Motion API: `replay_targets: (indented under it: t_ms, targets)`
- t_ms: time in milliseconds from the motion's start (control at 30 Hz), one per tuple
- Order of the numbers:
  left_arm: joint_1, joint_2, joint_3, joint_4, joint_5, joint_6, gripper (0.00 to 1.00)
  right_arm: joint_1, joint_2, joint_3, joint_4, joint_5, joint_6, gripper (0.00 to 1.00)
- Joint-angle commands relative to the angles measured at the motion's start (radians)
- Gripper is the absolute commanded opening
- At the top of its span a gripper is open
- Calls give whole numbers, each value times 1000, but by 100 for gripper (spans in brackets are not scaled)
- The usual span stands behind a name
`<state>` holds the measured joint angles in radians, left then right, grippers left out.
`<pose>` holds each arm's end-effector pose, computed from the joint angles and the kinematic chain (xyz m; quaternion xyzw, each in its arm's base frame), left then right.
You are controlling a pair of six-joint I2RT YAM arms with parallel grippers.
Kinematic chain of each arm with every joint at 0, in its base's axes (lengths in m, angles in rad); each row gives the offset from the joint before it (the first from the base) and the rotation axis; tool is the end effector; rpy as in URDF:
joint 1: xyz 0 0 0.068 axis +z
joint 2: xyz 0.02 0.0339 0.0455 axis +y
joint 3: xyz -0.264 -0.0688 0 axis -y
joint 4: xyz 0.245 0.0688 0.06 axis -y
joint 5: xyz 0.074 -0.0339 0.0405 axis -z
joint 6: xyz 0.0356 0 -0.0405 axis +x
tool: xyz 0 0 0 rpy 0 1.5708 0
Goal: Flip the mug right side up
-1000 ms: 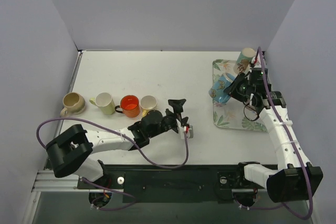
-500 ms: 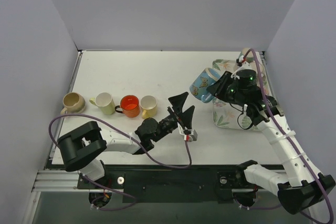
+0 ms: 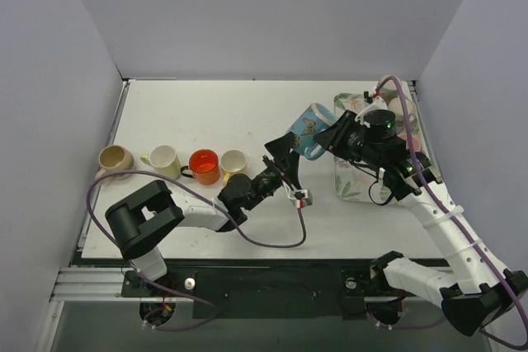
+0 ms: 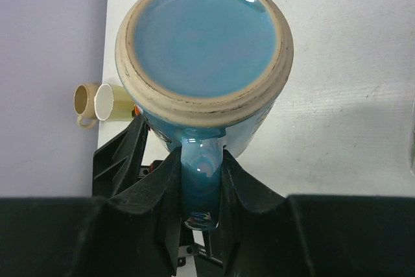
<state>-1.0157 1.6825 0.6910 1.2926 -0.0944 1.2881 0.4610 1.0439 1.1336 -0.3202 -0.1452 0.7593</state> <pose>0.1811 -0.2857 0.2361 0.5257 0.2757 0.1369 0.7930 0.2057 0.1079 0.3984 0.0716 0.7797 0.4015 0.4751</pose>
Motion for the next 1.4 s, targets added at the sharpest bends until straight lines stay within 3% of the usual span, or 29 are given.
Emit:
replay_targets:
  t_ms: [0,33,333,367,400,433,633,700,767,900,1000,1100,1367]
  targets:
    - [31,39,25,321,94,89,73,21,-28,51,219,-17,60,0]
    - [34,54,28,353,119,112,65,22,-22,48,224,-25,63,0]
    - [32,25,21,352,154,169,41,34,-16,-12,239,-31,75,0]
    - [34,16,16,352,153,166,27,34,-13,-18,242,-30,77,0]
    - [32,5,13,352,151,166,19,34,-10,-26,239,-28,74,0]
    - [32,2,10,352,150,165,1,34,-10,-31,236,-24,68,0]
    - [17,-36,-13,317,102,122,0,34,16,-15,149,24,-1,0]
    - [2,-67,-15,237,47,94,0,31,44,9,71,71,-29,9]
    - [-9,-99,-4,105,-17,57,0,25,70,28,15,104,-54,36]
    - [-14,-162,54,-269,-155,-45,0,15,152,58,-65,125,-109,49]
    - [6,-210,195,-734,-222,-241,0,13,177,60,-63,128,-130,52]
    - [73,-228,342,-1136,-165,-436,0,7,192,77,-68,141,-138,55]
    - [181,-146,726,-1778,-16,-743,0,-10,167,115,-120,203,-170,62]
